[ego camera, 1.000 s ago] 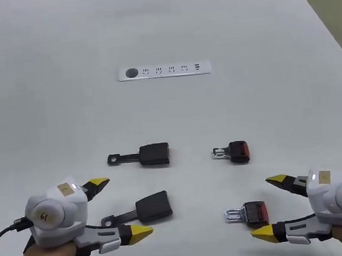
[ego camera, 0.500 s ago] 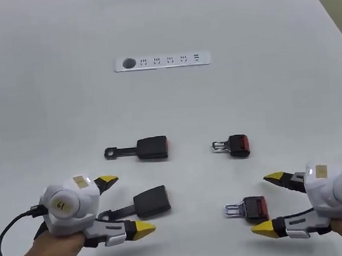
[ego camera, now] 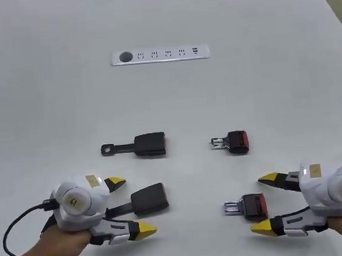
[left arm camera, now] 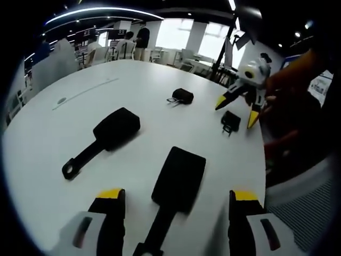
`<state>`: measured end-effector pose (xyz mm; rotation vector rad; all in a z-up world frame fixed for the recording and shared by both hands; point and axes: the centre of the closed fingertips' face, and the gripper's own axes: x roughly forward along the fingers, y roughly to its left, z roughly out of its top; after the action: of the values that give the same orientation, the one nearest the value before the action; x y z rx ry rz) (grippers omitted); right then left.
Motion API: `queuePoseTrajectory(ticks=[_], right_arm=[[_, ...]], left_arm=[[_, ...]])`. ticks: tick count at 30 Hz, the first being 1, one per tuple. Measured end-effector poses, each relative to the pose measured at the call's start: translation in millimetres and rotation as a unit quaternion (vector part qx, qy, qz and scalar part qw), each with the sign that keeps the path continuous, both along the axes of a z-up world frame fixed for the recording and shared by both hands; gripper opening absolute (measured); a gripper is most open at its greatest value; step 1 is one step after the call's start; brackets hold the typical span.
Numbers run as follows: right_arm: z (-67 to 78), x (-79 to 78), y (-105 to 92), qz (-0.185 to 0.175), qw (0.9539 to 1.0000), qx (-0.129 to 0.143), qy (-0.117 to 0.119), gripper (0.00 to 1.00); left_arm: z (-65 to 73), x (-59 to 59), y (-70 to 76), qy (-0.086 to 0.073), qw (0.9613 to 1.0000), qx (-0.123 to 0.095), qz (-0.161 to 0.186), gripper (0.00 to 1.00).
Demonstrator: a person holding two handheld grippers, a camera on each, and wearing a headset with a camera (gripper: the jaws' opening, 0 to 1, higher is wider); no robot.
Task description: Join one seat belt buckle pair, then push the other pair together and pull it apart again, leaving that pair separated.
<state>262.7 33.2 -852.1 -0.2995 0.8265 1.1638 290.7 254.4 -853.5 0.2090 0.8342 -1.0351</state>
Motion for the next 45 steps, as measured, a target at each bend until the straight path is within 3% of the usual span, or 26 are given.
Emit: queuePoseTrajectory(ticks=[6, 9, 14, 18, 21, 23, 24, 26, 32, 42, 45], right_arm=[[-7.1, -6.1, -2.5, 0.017, 0.9996, -0.024, -0.002, 0.64], [-7.1, -4.0, -1.1, 0.023, 0.9993, -0.027, -0.006, 0.61], [-8.1, -3.3, -0.5, 0.031, 0.9988, -0.037, -0.012, 0.57], [-8.6, -3.1, 0.0, 0.038, 0.9982, -0.044, -0.014, 0.51], [-9.8, -3.4, 0.3, 0.047, 0.9972, -0.055, -0.022, 0.48], [-9.8, -2.9, -1.8, 0.049, 0.9966, -0.063, -0.022, 0.41], [-9.5, -2.9, -2.4, 0.046, 0.9969, -0.061, -0.018, 0.40], [-9.5, -2.3, -2.1, 0.047, 0.9968, -0.063, -0.018, 0.39], [-10.2, 0.4, -2.5, 0.050, 0.9957, -0.075, -0.019, 0.36], [-10.8, 0.6, -3.6, 0.061, 0.9933, -0.097, -0.014, 0.35], [-10.5, 0.8, -3.5, 0.059, 0.9933, -0.099, -0.010, 0.34]], left_arm=[[0.5, -1.1, -0.6, -0.015, 0.9997, 0.006, -0.019, 0.73], [-1.1, -6.5, -0.2, -0.024, 0.9983, 0.020, -0.048, 0.69], [-1.6, -3.1, 0.6, -0.033, 0.9977, 0.024, -0.055, 0.61], [-2.4, -8.9, -3.5, -0.046, 0.9936, 0.039, -0.095, 0.51], [-2.8, -3.9, -2.3, -0.066, 0.9901, 0.057, -0.110, 0.43], [-1.7, -2.3, -2.1, -0.061, 0.9899, 0.059, -0.114, 0.33], [-1.3, -2.3, -0.5, -0.055, 0.9893, 0.056, -0.123, 0.33], [-1.4, -3.6, -0.9, -0.063, 0.9858, 0.059, -0.144, 0.33], [-2.0, -2.1, 0.8, -0.058, 0.9825, 0.060, -0.166, 0.32], [-6.2, -3.4, 2.9, -0.057, 0.9671, 0.085, -0.233, 0.32], [-7.1, -3.6, 3.4, -0.056, 0.9664, 0.087, -0.236, 0.32]])
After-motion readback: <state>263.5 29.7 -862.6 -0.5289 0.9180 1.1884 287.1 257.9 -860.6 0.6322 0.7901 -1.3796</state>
